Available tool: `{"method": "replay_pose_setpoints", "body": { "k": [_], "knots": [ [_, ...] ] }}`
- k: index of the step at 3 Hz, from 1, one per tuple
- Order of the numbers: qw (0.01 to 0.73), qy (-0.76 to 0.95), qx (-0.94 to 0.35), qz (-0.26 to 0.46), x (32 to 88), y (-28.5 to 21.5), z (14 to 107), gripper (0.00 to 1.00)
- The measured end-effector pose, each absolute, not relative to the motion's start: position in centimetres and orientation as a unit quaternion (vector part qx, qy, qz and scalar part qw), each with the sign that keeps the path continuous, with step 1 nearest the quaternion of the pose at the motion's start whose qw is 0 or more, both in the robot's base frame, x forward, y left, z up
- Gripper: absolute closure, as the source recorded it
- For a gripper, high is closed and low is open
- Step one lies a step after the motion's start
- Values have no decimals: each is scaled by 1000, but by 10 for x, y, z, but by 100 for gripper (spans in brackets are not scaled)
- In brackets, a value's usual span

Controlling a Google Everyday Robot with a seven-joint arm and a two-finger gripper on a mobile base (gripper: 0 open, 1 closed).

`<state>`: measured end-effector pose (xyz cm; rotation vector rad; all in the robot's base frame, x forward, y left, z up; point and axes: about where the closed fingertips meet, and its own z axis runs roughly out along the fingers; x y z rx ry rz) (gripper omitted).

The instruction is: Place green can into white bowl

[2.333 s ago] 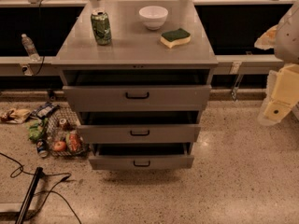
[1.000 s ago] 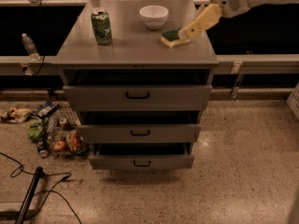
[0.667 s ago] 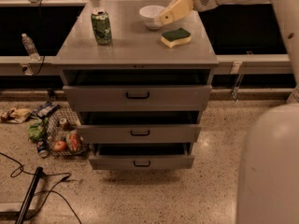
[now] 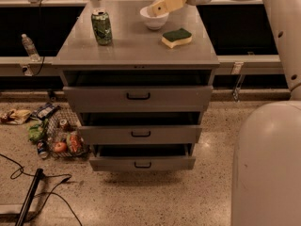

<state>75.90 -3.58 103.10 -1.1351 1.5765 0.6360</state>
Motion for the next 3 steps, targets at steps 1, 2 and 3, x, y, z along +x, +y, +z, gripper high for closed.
{"method": "replay_pose_setpoints", "body": {
  "k": [1, 2, 3],
  "knots": [
    [511, 687, -437, 275, 772, -5, 1007, 0],
    [515, 712, -386, 280, 790, 31, 983, 0],
    [525, 710, -383, 273, 807, 70, 967, 0]
  ]
}}
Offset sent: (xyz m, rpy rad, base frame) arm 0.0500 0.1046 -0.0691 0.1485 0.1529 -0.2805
